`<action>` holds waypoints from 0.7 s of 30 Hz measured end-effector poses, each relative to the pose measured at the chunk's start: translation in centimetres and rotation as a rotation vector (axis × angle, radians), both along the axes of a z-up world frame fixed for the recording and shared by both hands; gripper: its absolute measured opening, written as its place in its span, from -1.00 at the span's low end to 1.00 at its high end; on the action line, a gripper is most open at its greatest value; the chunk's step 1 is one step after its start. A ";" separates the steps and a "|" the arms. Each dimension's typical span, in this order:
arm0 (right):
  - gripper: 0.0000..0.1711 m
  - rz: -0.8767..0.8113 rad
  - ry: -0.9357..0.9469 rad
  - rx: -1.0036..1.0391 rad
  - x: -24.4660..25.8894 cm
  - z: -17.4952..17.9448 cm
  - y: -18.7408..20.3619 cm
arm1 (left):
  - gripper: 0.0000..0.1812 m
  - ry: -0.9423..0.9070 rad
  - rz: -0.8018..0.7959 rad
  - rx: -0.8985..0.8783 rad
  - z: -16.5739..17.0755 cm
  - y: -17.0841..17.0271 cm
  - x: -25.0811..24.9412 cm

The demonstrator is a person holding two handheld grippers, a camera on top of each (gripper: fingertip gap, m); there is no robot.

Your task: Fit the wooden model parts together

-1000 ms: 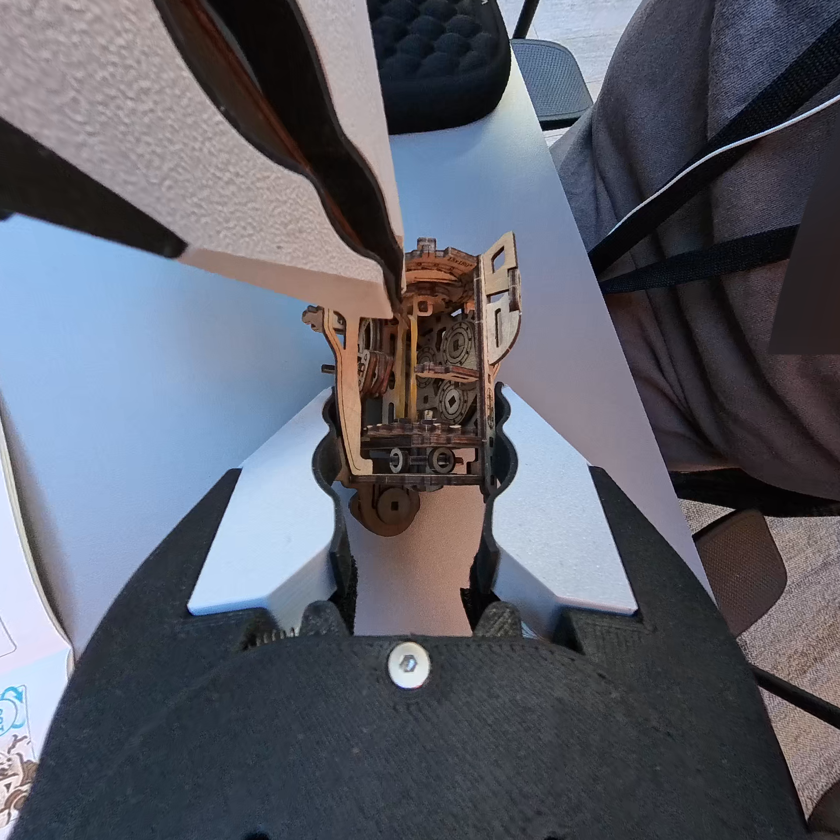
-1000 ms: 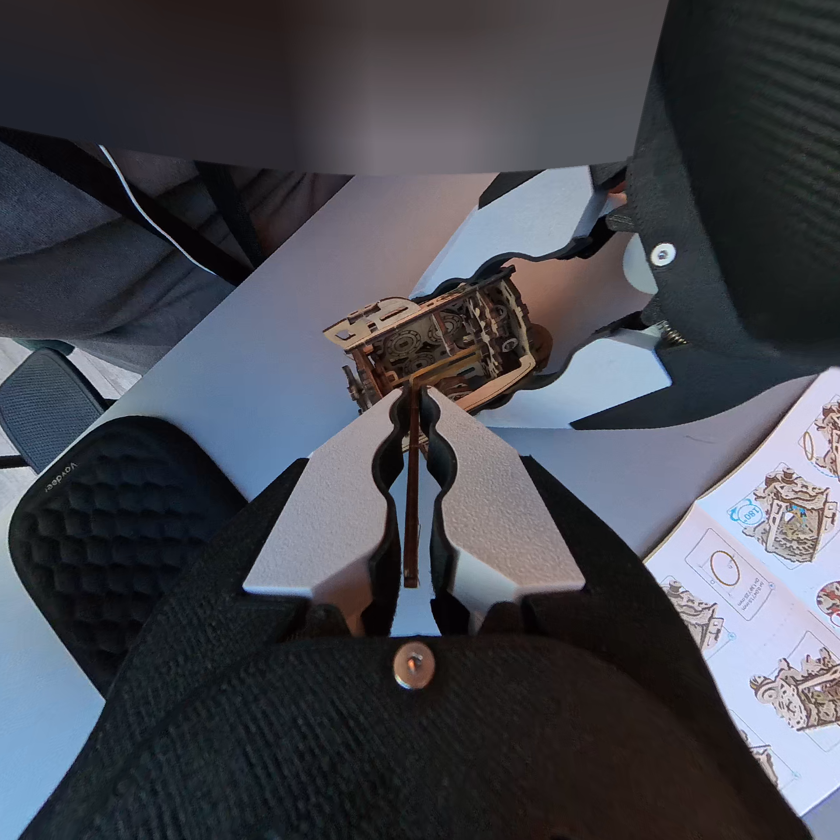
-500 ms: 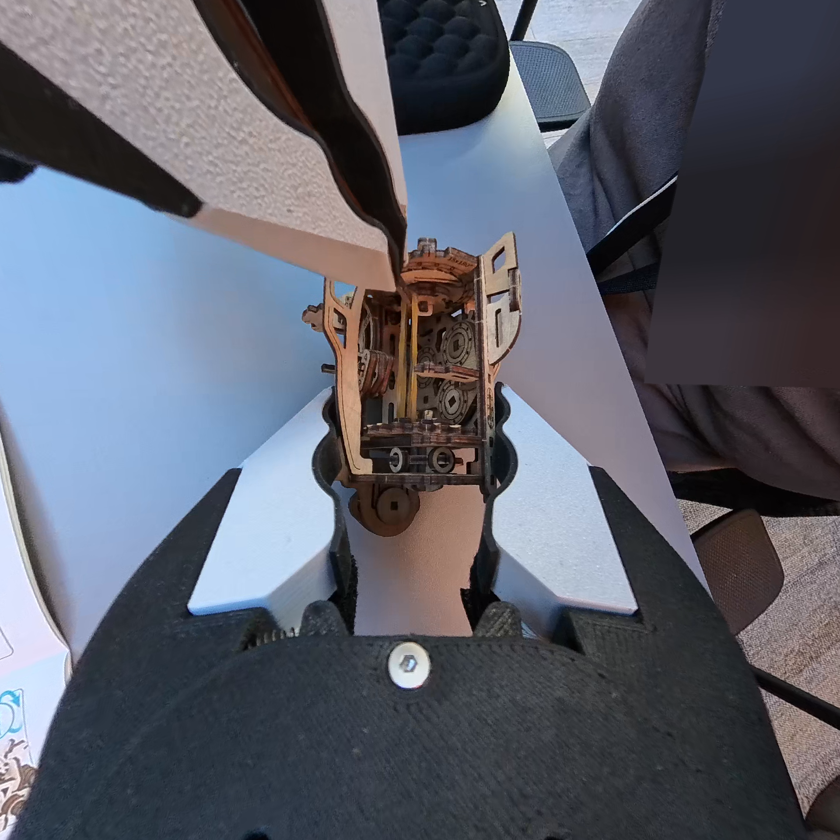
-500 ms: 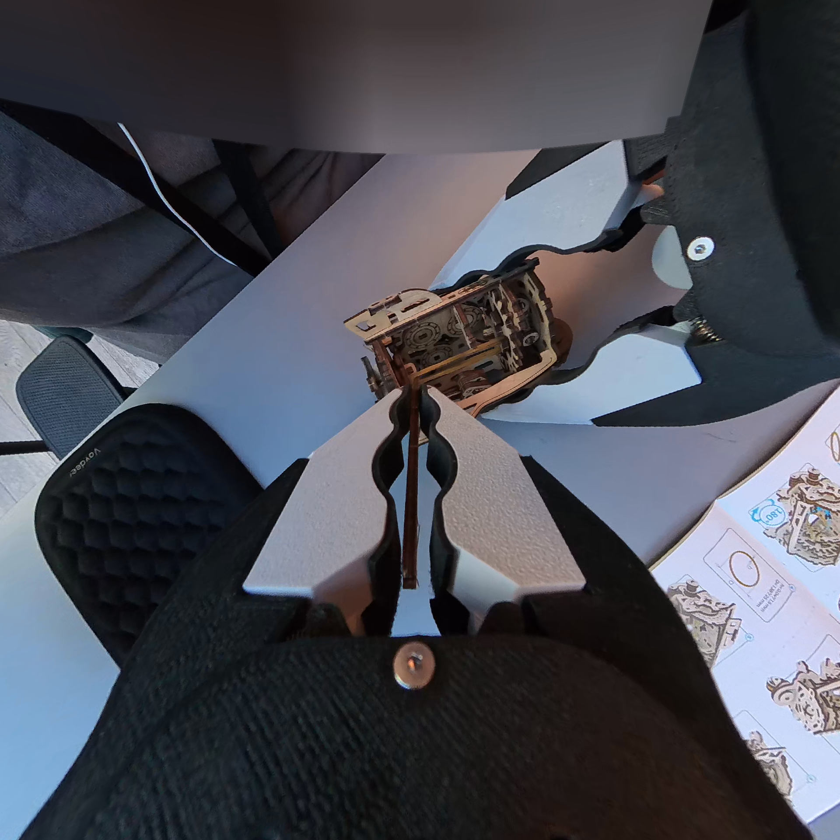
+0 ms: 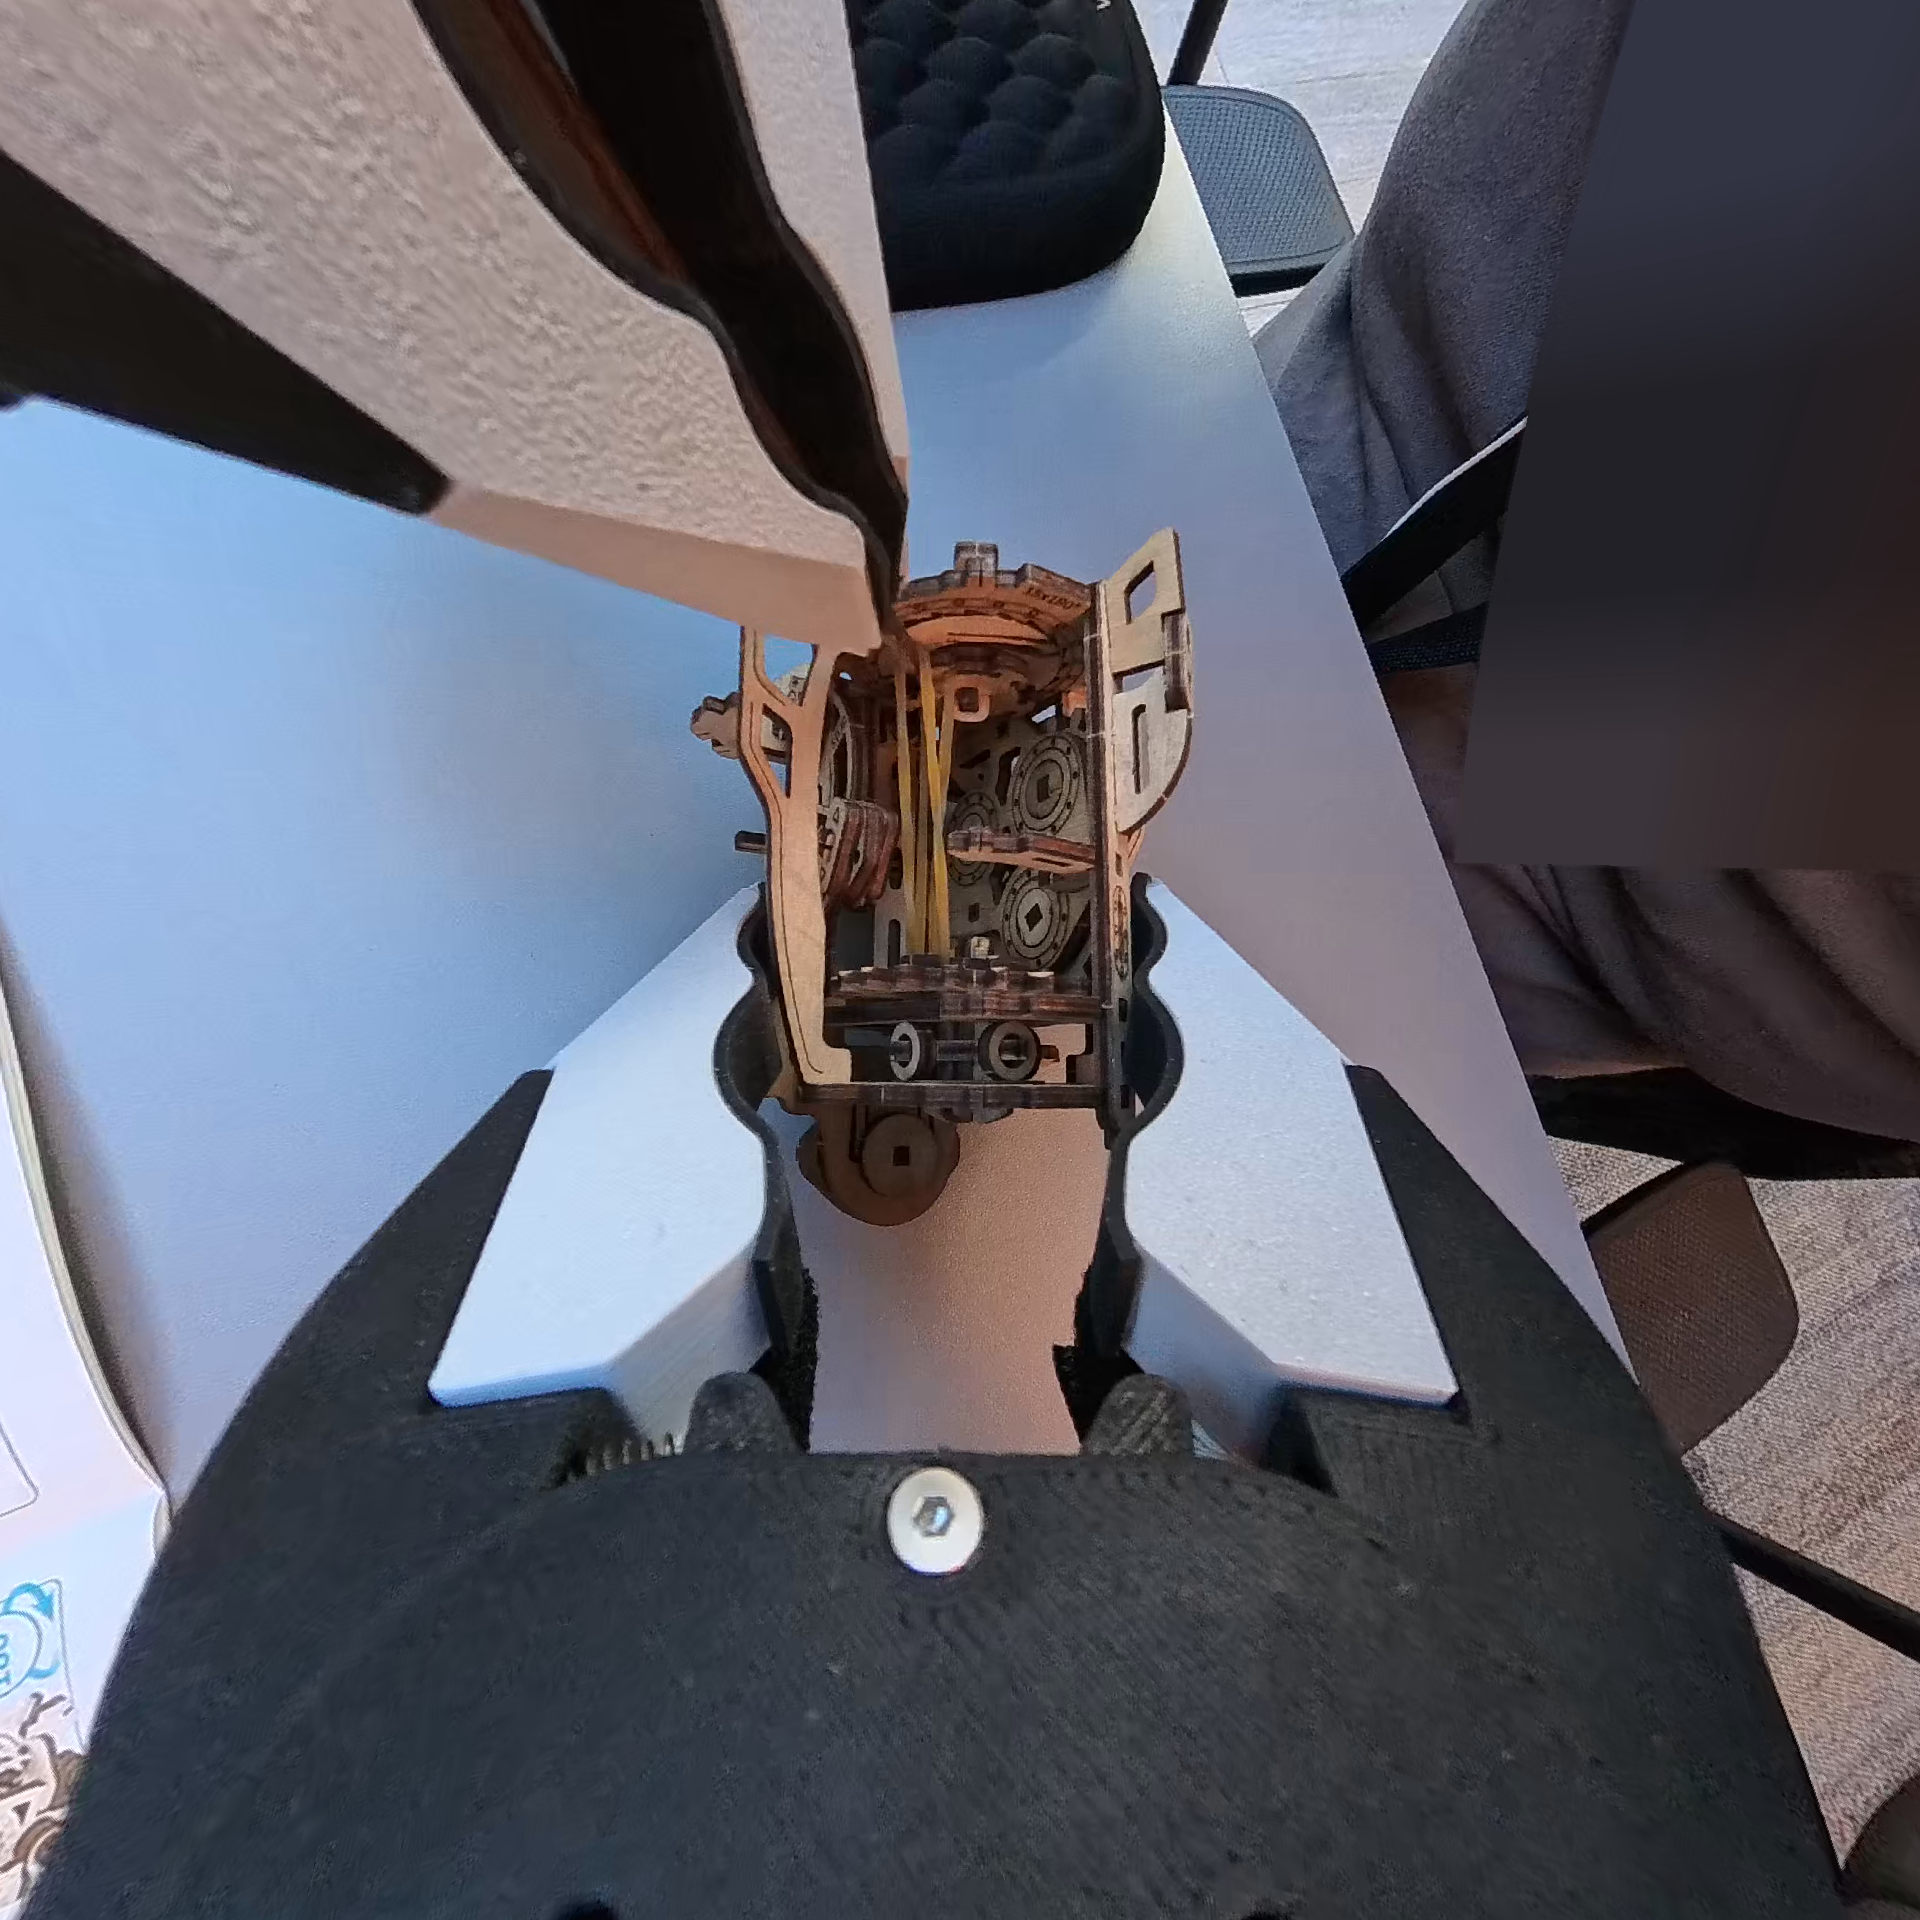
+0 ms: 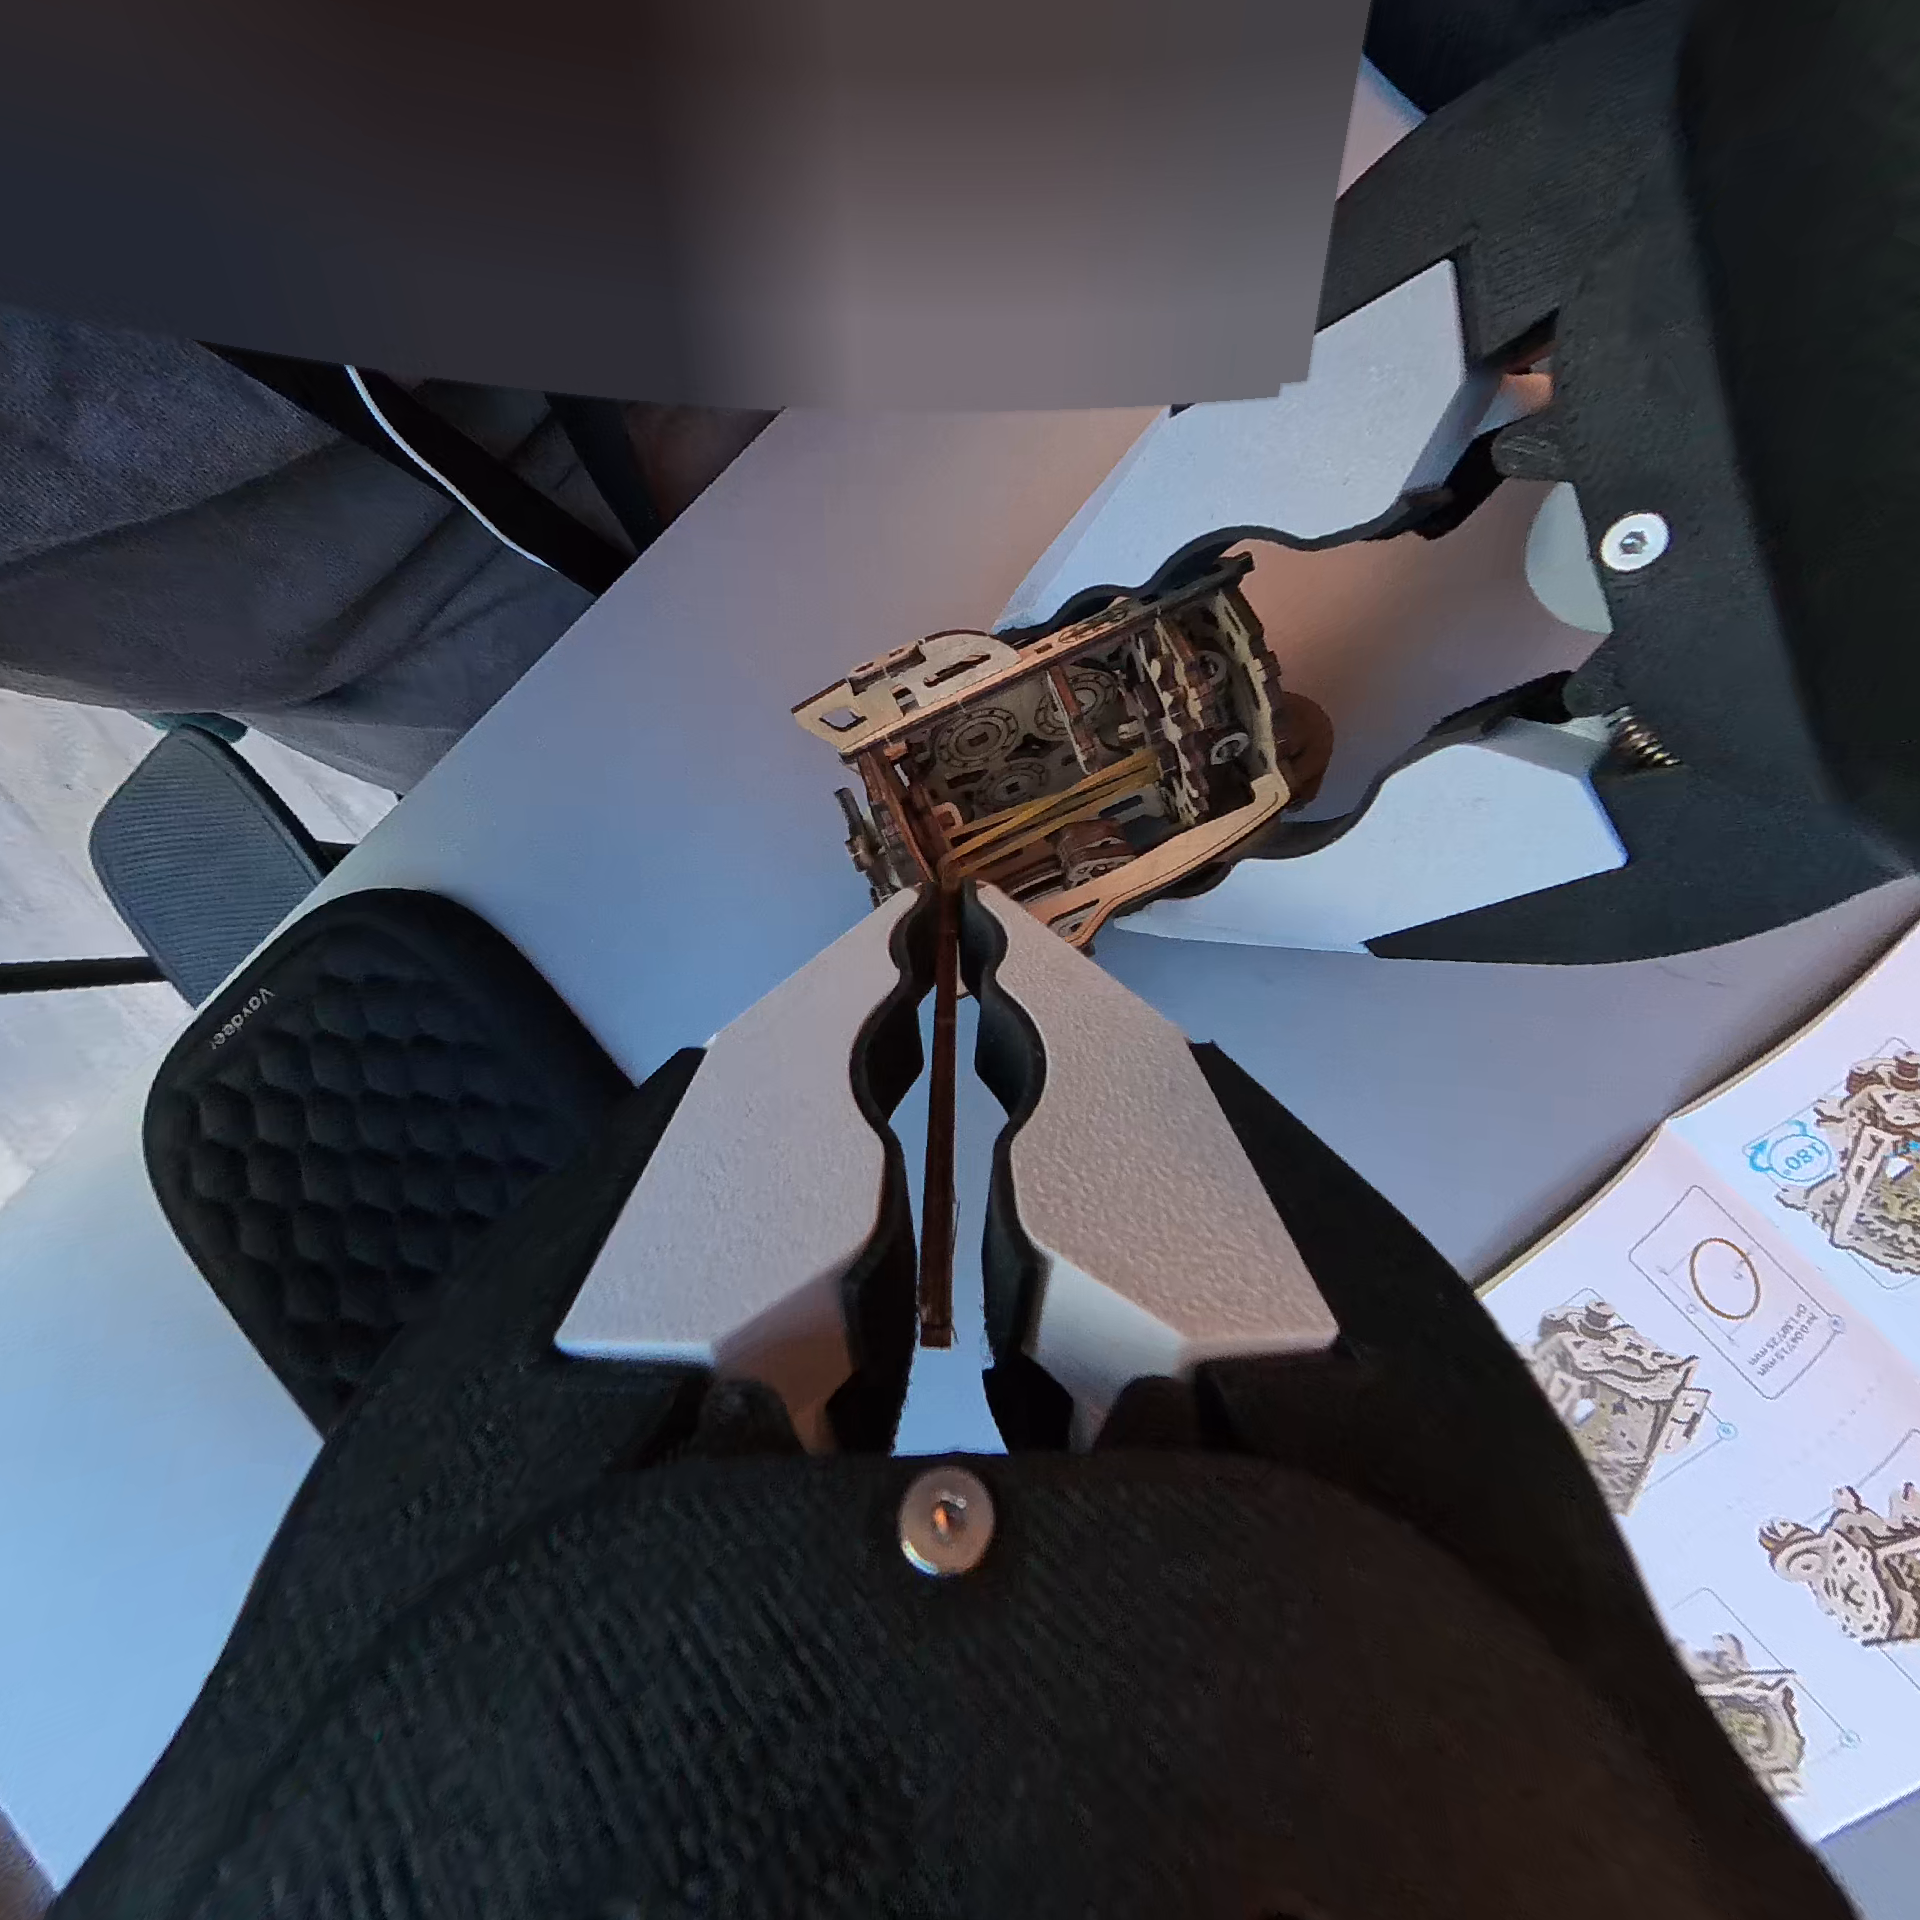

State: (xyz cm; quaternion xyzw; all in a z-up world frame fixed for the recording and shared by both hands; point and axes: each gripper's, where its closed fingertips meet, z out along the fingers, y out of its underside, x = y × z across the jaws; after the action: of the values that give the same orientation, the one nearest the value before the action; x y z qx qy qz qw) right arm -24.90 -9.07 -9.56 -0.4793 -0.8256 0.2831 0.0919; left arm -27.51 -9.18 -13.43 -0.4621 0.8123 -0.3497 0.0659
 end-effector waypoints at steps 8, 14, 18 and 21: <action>-0.98 -0.007 -0.047 -0.051 0.1 -0.1 -0.1 | -0.29 0.003 0.002 -0.009 0.0 0.0 0.0; -0.99 0.011 -0.076 -0.038 0.1 0.0 -0.3 | -0.29 0.001 0.002 -0.012 0.0 0.0 0.1; -0.99 0.003 -0.076 -0.043 0.1 0.0 -0.3 | -0.29 0.000 0.001 -0.007 0.0 0.0 0.1; -0.99 -0.003 -0.076 -0.022 0.1 0.1 -0.3 | -0.29 0.000 0.002 -0.007 0.0 0.0 0.1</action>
State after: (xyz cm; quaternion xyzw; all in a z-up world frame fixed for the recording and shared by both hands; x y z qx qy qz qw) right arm -24.82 -9.41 -9.48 -0.4918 -0.8247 0.2736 0.0558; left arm -27.43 -9.17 -13.44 -0.4631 0.8106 -0.3525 0.0646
